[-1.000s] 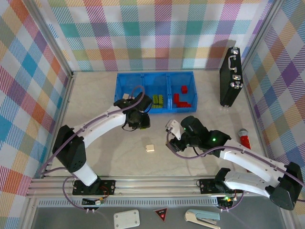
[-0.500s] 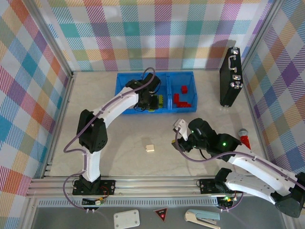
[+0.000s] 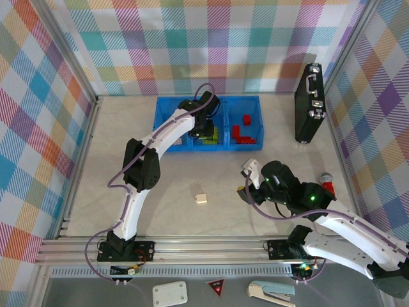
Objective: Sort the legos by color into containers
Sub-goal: Place the lego in the container.
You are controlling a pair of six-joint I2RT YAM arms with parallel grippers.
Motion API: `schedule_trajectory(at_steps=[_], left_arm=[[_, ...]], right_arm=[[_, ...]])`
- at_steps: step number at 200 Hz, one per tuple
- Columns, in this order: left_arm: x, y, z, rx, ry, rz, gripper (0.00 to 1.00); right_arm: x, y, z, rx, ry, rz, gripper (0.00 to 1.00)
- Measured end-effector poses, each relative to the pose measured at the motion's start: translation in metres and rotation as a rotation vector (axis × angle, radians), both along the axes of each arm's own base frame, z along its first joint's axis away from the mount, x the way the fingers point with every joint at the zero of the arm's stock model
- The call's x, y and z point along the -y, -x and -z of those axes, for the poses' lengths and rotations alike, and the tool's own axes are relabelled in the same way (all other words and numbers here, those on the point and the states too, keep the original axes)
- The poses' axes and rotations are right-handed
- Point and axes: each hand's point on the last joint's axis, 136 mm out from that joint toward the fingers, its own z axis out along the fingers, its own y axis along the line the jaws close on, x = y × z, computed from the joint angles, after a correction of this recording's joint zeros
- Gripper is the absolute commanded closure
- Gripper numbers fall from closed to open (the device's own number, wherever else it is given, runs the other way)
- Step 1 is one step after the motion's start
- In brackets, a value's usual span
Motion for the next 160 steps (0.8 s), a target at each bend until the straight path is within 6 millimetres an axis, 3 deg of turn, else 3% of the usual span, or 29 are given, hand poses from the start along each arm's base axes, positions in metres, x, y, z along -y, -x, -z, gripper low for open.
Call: schedule_trajectory(at_steps=[66,160], left_arm=[[0.003,-0.031,0.041,0.017,-0.011,-0.026,0.57],[0.006,-0.033,0.039,0.023,0.005,-0.031,0.48]], right_arm=[[0.006,0.003,-0.004,0.004,-0.013,0.013,0.44],[0.007,0.004,-0.003,-0.002,-0.013,0.018,0.44]])
